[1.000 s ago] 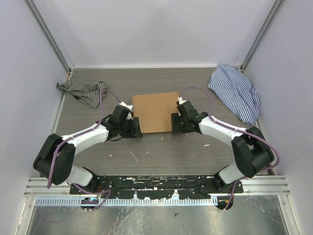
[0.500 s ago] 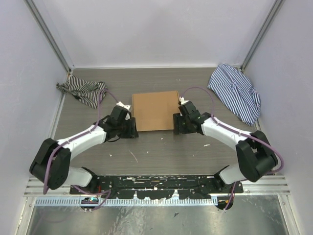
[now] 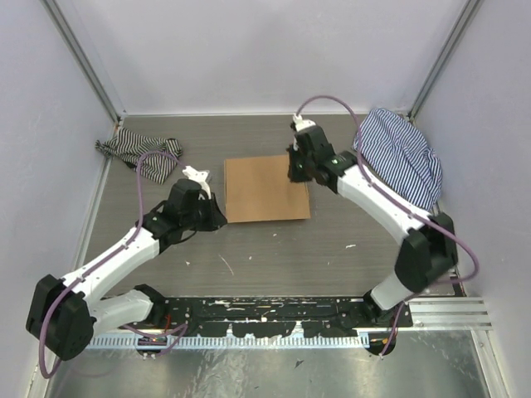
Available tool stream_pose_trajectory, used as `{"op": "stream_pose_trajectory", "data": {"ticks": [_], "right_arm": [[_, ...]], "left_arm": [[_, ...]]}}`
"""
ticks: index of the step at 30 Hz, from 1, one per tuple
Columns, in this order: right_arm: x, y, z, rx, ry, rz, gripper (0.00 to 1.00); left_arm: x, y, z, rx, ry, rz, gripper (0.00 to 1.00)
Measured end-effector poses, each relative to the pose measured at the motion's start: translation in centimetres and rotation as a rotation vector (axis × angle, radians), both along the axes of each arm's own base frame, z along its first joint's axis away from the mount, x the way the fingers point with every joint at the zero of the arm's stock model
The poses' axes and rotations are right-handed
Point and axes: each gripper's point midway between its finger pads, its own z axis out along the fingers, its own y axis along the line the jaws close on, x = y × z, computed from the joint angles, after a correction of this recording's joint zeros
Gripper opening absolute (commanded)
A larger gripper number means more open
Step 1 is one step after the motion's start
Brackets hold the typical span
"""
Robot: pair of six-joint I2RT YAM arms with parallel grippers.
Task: Fold the paper box
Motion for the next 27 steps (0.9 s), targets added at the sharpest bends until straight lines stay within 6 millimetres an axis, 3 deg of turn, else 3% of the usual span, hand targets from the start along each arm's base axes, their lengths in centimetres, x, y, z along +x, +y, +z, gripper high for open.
{"op": "stream_pose_trajectory", "data": {"ticks": [4, 8, 14, 20, 27], "right_arm": [[6.1, 2.8, 0.5, -0.004, -0.039, -0.001, 0.01], [12.1, 4.6, -2.4, -0.015, -0.025, -0.012, 0.02], [20.1, 5.7, -7.2, 0.021, -0.014, -0.025, 0.05], [23.0, 5.6, -9.6, 0.045, -0.010, 0.000, 0.09], [22.5, 7.7, -9.5, 0.102, 0.003, 0.128, 0.11]], "left_arm": [[0.0, -0.3, -1.5, 0.003, 0.032, -0.005, 0.00], [0.6, -0.7, -2.5, 0.004, 0.041, -0.004, 0.13], [1.1, -1.1, -3.2, -0.018, 0.020, 0.003, 0.15], [2.2, -1.7, -3.8, -0.025, 0.002, 0.004, 0.15], [2.5, -1.9, -7.2, 0.021, 0.071, 0.004, 0.14]]}}
